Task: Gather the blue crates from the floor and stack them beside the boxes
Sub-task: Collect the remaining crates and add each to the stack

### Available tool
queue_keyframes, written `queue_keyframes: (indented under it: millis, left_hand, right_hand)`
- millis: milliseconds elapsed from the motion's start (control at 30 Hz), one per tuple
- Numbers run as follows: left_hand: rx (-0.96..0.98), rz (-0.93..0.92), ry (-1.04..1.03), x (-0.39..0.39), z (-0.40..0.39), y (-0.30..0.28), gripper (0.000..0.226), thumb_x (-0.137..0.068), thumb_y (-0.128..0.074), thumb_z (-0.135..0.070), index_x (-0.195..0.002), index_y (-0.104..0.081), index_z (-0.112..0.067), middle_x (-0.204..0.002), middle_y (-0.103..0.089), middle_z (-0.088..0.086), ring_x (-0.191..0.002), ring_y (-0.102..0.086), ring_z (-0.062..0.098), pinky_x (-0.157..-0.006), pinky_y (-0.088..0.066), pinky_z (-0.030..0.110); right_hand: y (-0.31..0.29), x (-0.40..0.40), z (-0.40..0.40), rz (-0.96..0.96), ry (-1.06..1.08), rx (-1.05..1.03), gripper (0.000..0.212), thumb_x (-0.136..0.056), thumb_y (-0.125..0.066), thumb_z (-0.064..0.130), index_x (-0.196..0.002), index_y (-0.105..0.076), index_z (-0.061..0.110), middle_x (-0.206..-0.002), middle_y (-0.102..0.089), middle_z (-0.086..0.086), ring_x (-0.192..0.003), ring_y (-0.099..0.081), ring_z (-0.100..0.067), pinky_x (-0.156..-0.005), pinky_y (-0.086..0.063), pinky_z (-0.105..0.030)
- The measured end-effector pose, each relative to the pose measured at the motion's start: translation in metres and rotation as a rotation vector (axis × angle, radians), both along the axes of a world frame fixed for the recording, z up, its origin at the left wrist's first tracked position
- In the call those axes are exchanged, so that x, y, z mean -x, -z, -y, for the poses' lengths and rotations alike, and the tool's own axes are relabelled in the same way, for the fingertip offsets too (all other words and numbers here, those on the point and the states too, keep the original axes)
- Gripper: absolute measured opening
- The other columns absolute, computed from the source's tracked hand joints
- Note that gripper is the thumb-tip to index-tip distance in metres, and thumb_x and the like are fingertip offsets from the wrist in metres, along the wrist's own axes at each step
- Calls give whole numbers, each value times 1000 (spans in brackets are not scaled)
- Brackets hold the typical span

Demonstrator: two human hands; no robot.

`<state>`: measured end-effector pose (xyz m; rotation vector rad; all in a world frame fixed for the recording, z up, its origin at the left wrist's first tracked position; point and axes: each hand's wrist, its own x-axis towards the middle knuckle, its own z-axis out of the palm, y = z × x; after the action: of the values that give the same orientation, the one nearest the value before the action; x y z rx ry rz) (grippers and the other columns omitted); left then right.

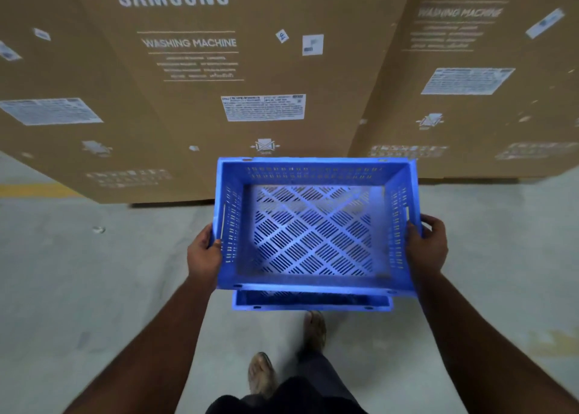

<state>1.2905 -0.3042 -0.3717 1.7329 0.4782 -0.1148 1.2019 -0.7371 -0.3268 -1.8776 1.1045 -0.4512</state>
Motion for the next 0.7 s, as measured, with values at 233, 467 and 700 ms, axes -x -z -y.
queue_keyframes:
  millis: [233,467,700]
  left_hand:
    - [-140,-53,21,-31,9,28,45,-95,-54,0,-137,-62,-14,-130,-68,0,-123,-64,26,-109,-48,54]
    - [-334,-31,180,-73,14,34,49,-97,-53,-11,-146,-52,-13,-142,-61,5,-129,-57,18,-112,-42,36]
    - [-513,-188,168,-66,15,43,52,-96,-52,-33,-148,-46,-27,-137,-64,8,-121,-63,36,-102,-49,47]
  right_hand:
    - [47,-56,24,-98,-62,-71,26,-94,-67,30,-119,-62,24,-104,-77,-10,-98,-72,-31,-84,-51,-38]
    - [66,-77,25,-249,-87,-49,40,-97,-60,35,-136,-58,26,-117,-74,-14,-111,-68,-38,-95,-50,-44]
    - [51,-47,27,-500,-288,40,47,-102,-57,27,-143,-49,5,-127,-64,-33,-114,-61,-54,-95,-48,-49]
